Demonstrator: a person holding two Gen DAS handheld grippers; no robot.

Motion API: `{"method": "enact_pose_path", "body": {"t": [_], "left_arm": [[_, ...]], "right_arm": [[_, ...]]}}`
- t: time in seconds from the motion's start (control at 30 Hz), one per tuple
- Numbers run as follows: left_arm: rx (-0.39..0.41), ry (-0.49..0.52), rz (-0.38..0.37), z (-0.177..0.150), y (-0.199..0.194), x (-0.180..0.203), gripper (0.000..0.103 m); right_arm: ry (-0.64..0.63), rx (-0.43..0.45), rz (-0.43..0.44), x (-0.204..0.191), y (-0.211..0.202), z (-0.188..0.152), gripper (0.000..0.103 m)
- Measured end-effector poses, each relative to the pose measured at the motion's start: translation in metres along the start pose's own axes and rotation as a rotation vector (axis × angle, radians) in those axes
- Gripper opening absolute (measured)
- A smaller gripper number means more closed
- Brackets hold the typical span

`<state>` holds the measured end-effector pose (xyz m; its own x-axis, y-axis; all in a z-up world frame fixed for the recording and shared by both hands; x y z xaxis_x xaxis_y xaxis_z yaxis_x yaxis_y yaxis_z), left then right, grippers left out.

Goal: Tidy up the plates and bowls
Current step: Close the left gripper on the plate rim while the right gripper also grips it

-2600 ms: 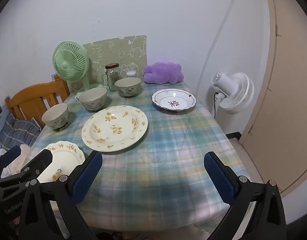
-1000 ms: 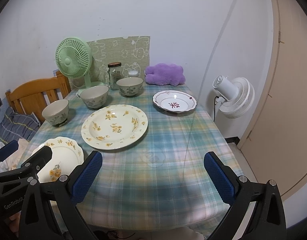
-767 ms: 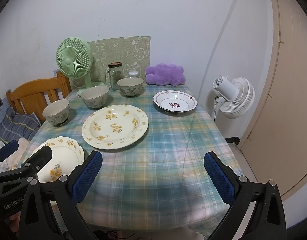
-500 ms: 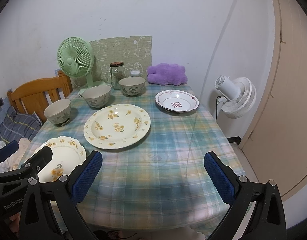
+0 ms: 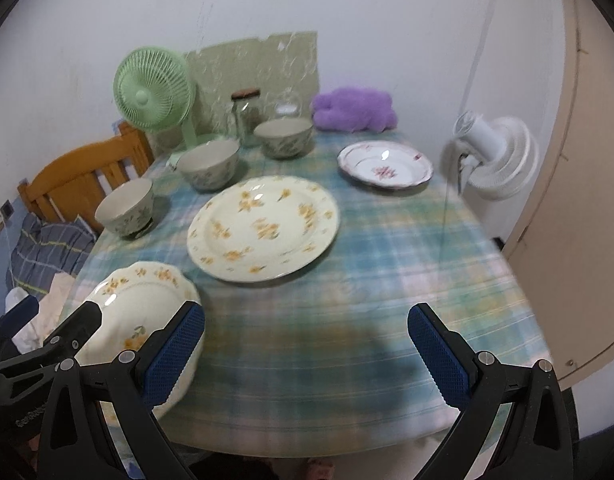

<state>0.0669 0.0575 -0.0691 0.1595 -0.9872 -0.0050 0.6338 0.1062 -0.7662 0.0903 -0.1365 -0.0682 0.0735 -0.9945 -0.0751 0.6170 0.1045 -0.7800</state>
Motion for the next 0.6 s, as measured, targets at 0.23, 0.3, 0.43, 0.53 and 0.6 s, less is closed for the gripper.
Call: {"method": "enact_pose_path", "body": {"t": [0.23,0.3,0.43,0.53,0.6], "left_arm": [[-0.121,0.017,0.035,0.001,0.038,-0.039,0.101],[-0.164,0.035,0.035,0.0,0.052,-0.048,0.101],[-0.243,0.056,0.03,-0.006,0.079,-0.061,0.1],[-0.294,0.067,0.023,-0.011,0.095,-0.067,0.099],[-0.328,0.074,0.019,-0.014,0.104,-0.071,0.099]], "right_arm": [[0.045,-0.156,0.064,-0.04,0.046,-0.002,0.103],[0.056,-0.203,0.074,-0.053,0.061,-0.006,0.103],[0.068,-0.281,0.052,-0.069,0.09,-0.012,0.102],[0.078,-0.336,0.025,-0.078,0.107,-0.017,0.102],[0.079,-0.375,0.011,-0.083,0.119,-0.021,0.102]]}}
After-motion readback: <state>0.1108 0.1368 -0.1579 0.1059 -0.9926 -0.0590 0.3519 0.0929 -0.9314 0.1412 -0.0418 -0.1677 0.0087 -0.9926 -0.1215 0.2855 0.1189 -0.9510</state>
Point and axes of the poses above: each gripper's, at about its wrist camera, not at the fingertips, and y roughly the way its jaws point, x to its right, z to its top, the point moved 7 cm from there along y, roughly the way its jaws point, and after that the axes turned 6 degrees about -x, right-handed, at the moved point
